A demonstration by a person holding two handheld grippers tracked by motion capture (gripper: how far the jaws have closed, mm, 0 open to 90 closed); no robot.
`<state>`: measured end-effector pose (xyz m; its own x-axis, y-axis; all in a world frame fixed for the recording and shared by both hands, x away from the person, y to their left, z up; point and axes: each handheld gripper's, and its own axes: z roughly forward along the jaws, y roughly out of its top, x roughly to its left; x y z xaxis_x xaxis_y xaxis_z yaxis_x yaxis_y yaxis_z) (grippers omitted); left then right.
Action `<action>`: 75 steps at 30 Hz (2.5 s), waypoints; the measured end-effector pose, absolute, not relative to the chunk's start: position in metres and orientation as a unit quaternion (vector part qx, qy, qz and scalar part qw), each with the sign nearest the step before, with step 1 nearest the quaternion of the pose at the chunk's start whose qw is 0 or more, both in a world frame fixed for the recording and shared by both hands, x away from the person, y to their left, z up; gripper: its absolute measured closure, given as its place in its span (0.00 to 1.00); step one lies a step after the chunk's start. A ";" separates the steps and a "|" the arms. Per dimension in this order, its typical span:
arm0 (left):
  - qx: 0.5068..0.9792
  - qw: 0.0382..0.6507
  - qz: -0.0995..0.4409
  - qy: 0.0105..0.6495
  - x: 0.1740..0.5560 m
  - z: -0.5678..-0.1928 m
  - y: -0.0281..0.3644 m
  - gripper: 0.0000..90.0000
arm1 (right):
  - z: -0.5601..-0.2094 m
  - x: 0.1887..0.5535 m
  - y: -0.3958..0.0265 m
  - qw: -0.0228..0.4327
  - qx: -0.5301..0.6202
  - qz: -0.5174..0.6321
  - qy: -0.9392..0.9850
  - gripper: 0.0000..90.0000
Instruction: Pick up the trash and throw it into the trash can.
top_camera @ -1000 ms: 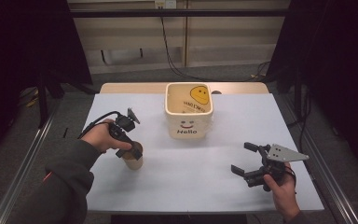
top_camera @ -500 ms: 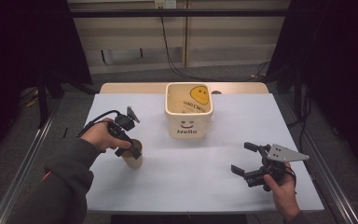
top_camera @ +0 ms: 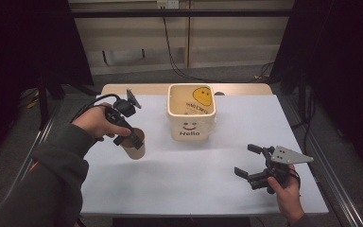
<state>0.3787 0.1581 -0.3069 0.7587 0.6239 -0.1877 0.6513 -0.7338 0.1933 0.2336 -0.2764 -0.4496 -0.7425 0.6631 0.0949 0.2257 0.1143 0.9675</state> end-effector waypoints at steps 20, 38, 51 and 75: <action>0.928 0.141 -0.044 0.342 0.391 -0.223 0.156 0.23 | -0.449 0.234 -0.277 0.187 0.303 0.594 0.721 0.00; 0.931 0.125 -0.046 0.341 0.400 -0.185 0.150 0.23 | -0.449 0.234 -0.277 0.187 0.303 0.594 0.721 0.00; 0.932 0.125 -0.050 0.336 0.411 -0.176 0.137 0.23 | -0.449 0.234 -0.277 0.186 0.302 0.595 0.721 0.00; 0.937 0.136 -0.049 0.317 0.453 -0.162 0.078 0.24 | -0.449 0.234 -0.278 0.186 0.302 0.596 0.721 0.00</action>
